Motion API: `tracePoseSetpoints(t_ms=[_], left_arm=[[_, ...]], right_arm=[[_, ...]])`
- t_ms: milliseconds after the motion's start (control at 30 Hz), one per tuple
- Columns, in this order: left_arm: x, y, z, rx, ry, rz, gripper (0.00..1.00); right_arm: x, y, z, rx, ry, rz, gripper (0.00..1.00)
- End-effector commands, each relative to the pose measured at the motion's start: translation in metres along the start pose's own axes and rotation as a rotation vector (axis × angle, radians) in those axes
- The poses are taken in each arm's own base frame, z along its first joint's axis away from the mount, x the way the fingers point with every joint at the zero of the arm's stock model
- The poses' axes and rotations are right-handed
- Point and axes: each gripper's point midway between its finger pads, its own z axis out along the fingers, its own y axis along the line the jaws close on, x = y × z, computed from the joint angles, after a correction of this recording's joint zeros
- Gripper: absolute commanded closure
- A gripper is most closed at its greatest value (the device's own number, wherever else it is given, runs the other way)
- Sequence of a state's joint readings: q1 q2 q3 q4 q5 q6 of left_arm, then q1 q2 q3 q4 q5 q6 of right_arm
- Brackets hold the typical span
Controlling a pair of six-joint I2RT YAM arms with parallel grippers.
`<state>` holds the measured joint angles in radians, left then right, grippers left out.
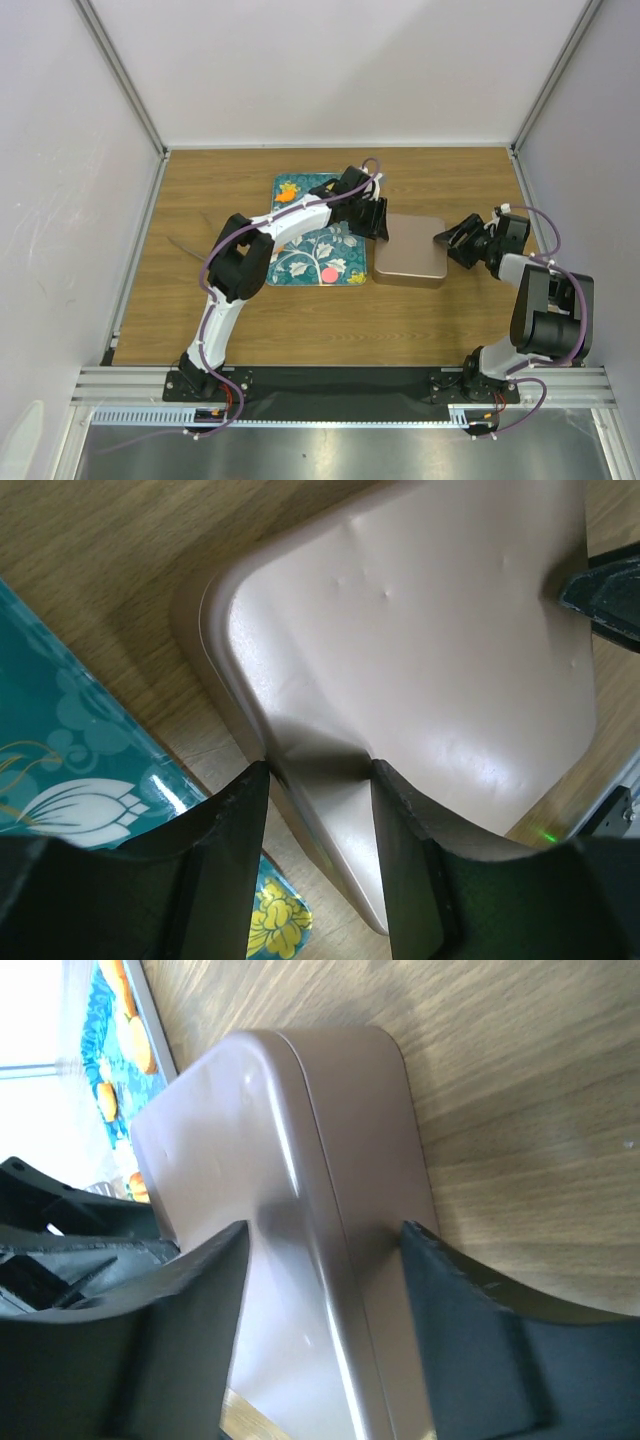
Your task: Pack the cookies
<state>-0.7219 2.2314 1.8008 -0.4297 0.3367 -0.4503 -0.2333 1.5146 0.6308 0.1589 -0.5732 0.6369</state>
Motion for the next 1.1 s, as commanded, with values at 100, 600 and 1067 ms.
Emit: tracePoseSetpoints(t_ms=[100,600,1067], left_arm=[[0.016,-0.036,0.003,0.111,0.021,-0.005,0.51],[0.022,-0.038,0.004,0.138,0.007,-0.036,0.55],[-0.042,-0.046,-0.049,0.073,-0.183,0.008,0.44]], right_arm=[[-0.015,0.013,0.011,-0.014,0.036,0.027,0.3],[-0.033,-0.005,0.048,0.151,0.024,-0.005,0.43],[-0.082,0.028,0.009,0.225,-0.075,-0.097,0.29]])
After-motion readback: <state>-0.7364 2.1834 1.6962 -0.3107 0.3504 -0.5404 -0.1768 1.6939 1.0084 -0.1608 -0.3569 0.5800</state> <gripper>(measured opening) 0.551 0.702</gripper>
